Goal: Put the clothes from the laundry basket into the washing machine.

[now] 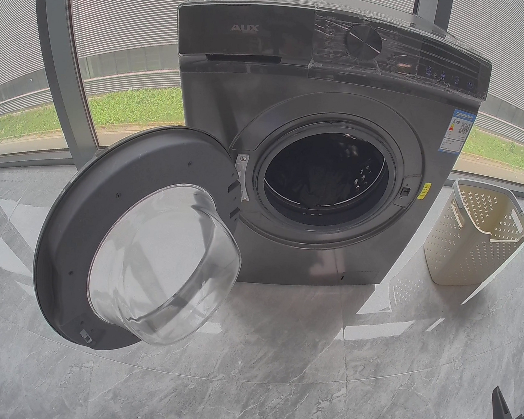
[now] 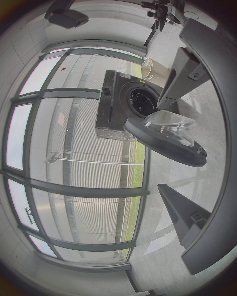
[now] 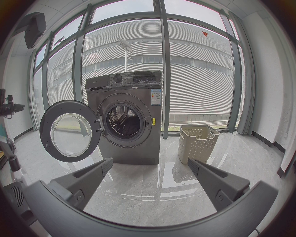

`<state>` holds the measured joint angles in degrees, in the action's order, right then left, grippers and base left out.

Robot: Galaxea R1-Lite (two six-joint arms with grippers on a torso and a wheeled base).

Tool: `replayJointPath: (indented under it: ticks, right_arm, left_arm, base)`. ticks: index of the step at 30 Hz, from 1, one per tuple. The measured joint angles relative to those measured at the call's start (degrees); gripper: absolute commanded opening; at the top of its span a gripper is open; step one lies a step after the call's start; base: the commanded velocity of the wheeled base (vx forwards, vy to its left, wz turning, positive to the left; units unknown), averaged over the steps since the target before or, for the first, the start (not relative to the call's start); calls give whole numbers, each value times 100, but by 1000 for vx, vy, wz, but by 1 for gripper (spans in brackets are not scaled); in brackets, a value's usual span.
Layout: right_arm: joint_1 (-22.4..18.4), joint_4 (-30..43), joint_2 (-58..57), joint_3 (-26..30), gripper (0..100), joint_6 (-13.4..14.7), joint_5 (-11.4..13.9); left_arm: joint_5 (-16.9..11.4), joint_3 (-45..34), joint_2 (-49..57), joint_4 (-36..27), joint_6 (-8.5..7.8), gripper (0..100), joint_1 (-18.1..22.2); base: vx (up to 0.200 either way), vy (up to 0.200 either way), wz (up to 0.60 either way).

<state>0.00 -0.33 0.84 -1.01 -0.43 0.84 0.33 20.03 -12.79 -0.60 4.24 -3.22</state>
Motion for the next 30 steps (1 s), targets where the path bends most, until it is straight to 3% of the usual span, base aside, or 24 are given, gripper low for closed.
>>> replayJointPath:
  ticks: [5,16,22,28,30]
  right_arm:
    - [0,0,0,0,100,2,2]
    - [0,0,1,0,100,2,0]
    - [-2,0,4,0,100,2,0]
    - [0,0,4,0,100,2,2]
    - [0,0,4,0,100,2,2]
  left_arm:
    - [-33,329,-1165,280,7,100,-174]
    - [-300,719,-3605,1518,-116,100,-295]
    - [-394,1009,-4393,1658,-233,100,-330]
    - [-878,1068,-4717,1666,-258,100,-575]
    - [-1154,1051,-4737,1676,-258,100,-706]
  base:
    - [0,0,0]
    - [0,0,0]
    - [0,0,0]
    - [0,0,0]
    - [0,0,0]
